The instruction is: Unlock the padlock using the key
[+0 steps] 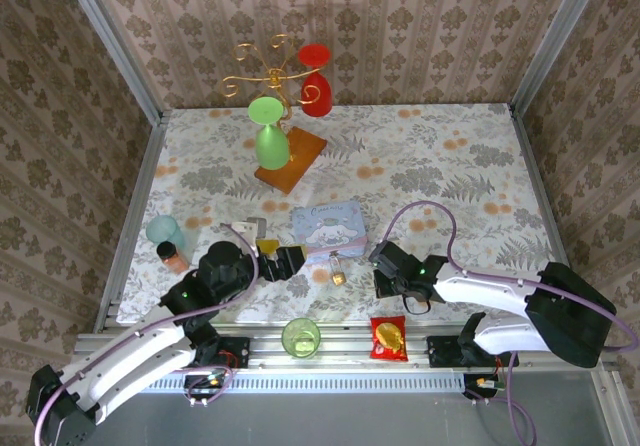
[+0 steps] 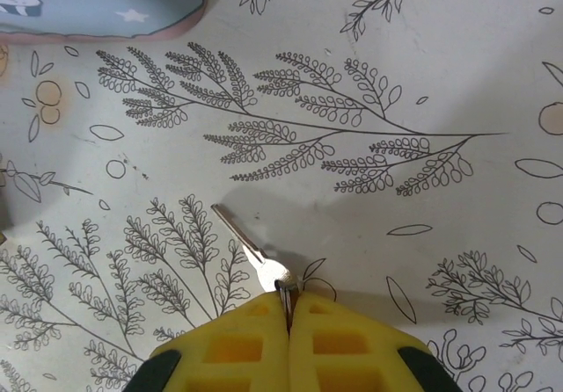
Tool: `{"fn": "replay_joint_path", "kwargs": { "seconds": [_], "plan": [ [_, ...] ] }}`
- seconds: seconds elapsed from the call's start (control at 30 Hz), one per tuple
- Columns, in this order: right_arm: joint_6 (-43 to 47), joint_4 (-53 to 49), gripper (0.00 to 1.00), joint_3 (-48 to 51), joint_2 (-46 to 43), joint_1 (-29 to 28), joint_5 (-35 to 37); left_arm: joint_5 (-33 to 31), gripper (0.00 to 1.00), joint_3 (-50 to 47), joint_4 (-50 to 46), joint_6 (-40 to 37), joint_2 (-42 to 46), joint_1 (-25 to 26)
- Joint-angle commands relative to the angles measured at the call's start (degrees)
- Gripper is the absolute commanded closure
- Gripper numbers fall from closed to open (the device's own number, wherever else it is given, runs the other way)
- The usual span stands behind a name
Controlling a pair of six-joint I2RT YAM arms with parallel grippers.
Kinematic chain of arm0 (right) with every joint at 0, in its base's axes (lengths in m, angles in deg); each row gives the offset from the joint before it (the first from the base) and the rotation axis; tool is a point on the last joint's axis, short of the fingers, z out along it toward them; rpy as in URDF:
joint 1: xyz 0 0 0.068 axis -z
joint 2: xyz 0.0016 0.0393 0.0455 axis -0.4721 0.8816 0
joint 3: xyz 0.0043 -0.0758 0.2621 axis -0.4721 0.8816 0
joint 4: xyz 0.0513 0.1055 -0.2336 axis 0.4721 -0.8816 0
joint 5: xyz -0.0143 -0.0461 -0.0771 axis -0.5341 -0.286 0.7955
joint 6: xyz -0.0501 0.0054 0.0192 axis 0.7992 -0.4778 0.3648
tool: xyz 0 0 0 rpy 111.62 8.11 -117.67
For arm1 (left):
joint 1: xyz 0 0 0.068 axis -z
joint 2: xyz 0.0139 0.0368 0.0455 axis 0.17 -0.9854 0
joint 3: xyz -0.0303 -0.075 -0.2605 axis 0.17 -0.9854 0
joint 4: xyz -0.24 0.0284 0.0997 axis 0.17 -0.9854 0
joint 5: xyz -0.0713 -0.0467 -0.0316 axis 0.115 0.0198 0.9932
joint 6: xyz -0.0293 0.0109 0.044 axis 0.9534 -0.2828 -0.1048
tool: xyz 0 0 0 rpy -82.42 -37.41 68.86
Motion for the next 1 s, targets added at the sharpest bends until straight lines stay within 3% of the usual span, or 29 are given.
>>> {"fn": "replay_joint_path", "kwargs": {
  "seconds": [0.0,0.37,0.57,0.77,0.97],
  "plan": [
    [0.9,2.5,0.97,1.3,-2.2,-0.6,-2.7,-0.2,0.0,0.1,1.7,1.5,0.6,0.8],
    [3.1,1.3,1.0,2.8,-20.4,-0.4,-5.5,-3.6,0.05,1.6,16.4,5.0,-4.7,8.8],
    [3.4,10.8,1.0,2.4,-29.9,-0.3,-10.3,-9.0,0.07,2.1,30.8,4.9,-13.7,16.3],
    [2.8,16.7,1.0,-0.2,-28.2,-0.4,-12.8,-6.0,0.1,4.0,42.2,6.8,-23.4,17.4],
    [-0.3,25.8,1.0,2.2,-24.6,-0.4,-15.7,-5.8,0.13,6.5,37.5,6.1,-25.3,17.4]
  ]
}}
